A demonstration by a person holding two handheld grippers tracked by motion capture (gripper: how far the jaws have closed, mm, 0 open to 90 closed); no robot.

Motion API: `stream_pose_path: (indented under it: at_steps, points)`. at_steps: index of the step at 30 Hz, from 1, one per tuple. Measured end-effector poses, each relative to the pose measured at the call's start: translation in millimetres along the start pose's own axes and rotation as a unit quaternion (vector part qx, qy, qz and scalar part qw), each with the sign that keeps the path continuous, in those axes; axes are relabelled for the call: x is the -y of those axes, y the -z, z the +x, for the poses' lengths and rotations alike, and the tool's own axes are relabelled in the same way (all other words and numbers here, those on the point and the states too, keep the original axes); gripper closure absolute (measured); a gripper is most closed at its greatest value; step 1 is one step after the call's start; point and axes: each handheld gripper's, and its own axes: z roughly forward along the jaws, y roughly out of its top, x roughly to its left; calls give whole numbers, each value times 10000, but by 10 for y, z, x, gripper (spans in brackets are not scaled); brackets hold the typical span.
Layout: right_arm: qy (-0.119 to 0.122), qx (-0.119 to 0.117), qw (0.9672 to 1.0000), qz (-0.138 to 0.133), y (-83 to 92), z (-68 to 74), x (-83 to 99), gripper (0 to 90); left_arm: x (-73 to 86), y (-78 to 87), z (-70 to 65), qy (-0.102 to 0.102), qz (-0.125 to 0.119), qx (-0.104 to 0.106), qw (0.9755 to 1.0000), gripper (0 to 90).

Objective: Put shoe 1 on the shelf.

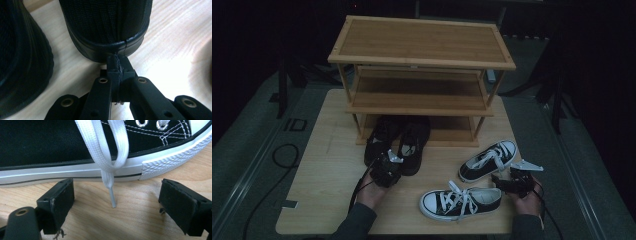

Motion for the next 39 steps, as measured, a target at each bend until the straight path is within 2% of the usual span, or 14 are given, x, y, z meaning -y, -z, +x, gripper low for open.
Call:
stream_pose_path:
  at_steps: [2, 4, 6, 11, 21, 31, 33, 39]
  points:
    - [2, -2, 10000, 3, 0, 0, -1, 131, -50, -23, -3, -18, -3, -38, 10000, 894]
    - [8, -1, 10000, 2, -1, 0, -1, 131, -99, -38, 2, -2, -45, 11, 10000, 895]
    - [7, -2, 10000, 1, -1, 0, -1, 131, -145, -50, -27, -10, -127, -89, 9999, 894]
    - [8, -4, 10000, 1, -2, 0, -2, 131, -234, -55, -86, -79, -206, -81, 9997, 893]
    - [17, -12, 10000, 3, -2, 0, -2, 131, -165, -203, -174, -313, 129, -34, 9994, 889]
    - [17, -15, 10000, 1, -3, 0, -3, 131, -267, -234, -134, -211, 121, -79, 9997, 892]
    - [18, -15, 10000, 1, -3, 0, -3, 131, -295, -245, -117, -193, 126, -172, 9996, 891]
    - [25, -18, 10000, 1, -4, 0, -3, 131, -421, -306, -48, -152, 206, -266, 9993, 890]
